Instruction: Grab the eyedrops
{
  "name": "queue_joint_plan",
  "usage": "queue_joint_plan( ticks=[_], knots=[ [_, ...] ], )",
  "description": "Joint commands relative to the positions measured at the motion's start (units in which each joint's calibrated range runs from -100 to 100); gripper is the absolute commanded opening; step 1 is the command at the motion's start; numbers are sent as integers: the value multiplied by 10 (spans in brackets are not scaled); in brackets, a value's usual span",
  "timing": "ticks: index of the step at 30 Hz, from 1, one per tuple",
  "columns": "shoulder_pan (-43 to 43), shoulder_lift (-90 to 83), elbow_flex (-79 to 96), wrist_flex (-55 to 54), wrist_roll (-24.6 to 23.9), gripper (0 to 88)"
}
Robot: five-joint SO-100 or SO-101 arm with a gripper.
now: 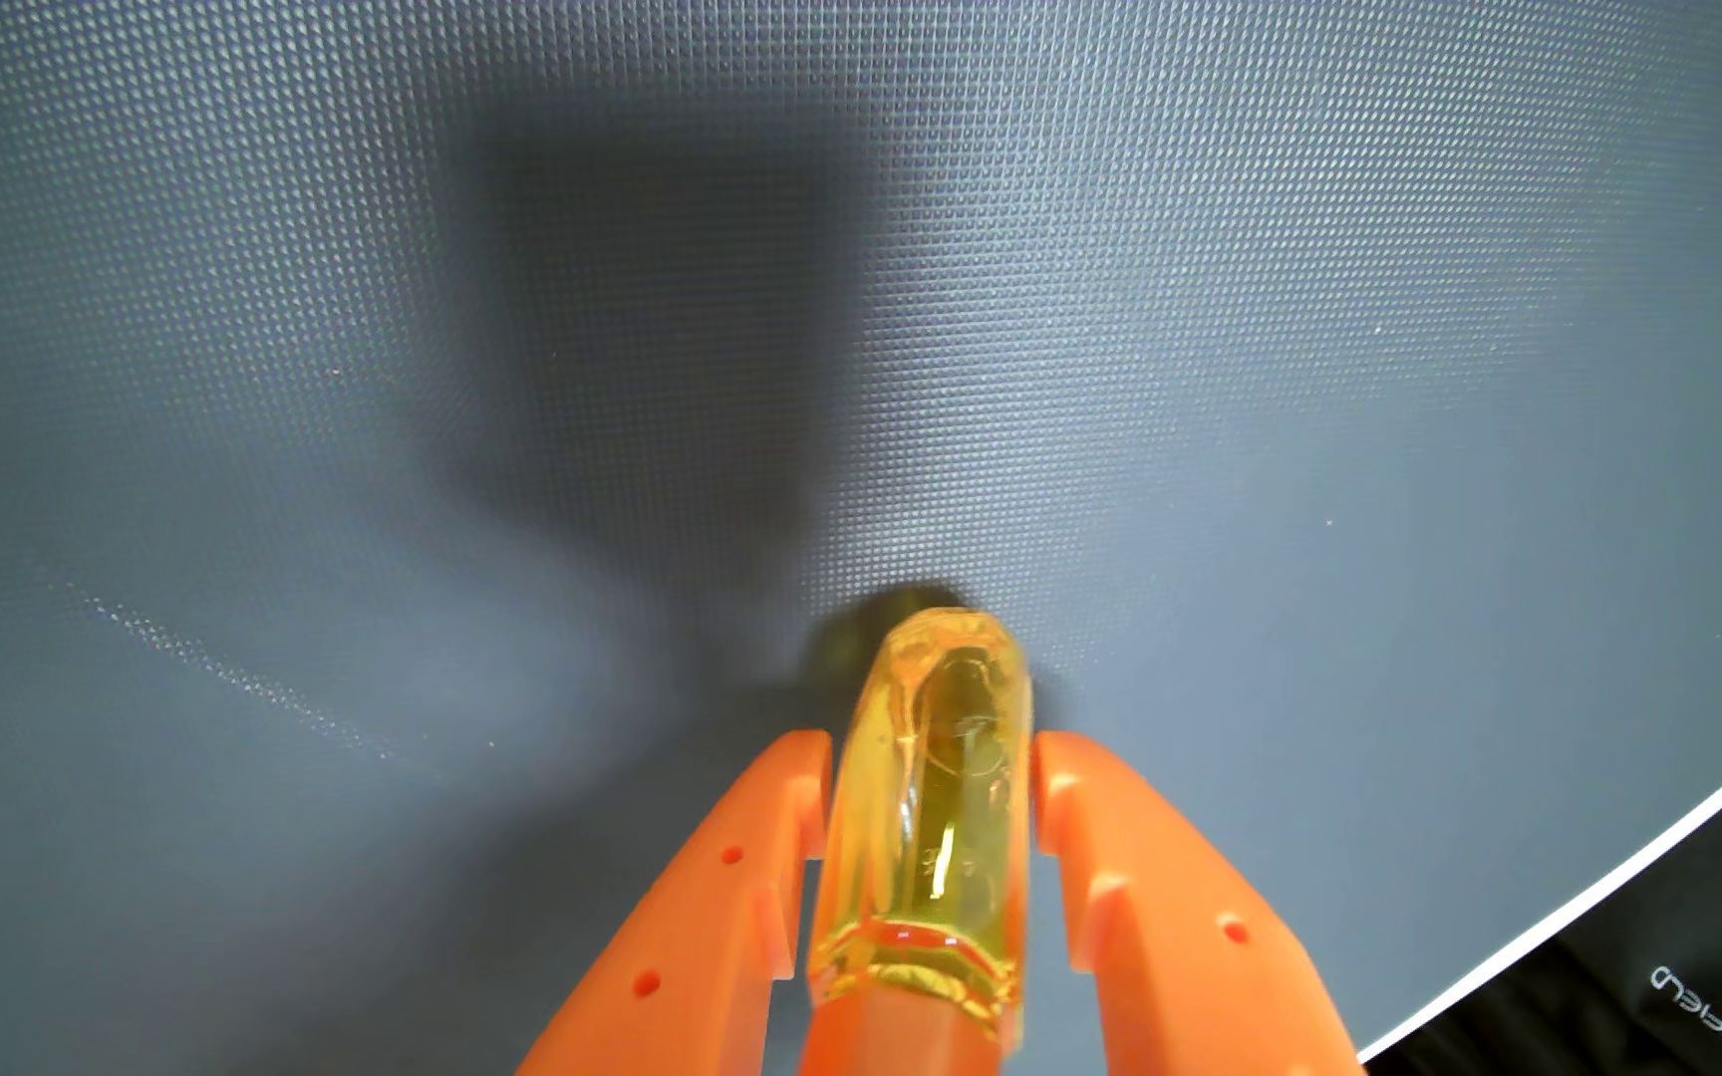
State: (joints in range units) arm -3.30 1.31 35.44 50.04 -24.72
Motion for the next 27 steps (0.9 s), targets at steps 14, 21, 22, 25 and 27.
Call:
queue_joint_plan(
  ticks=[14, 21, 22, 25, 27],
  knots=[
    [12, -28, -5, -8, 8, 6],
    [6, -37, -51, 6, 81, 6],
    [5, -37, -62, 13, 91, 6],
    [-7, -38, -93, 31, 124, 6],
    [-17, -38, -119, 50, 145, 6]
  ],
)
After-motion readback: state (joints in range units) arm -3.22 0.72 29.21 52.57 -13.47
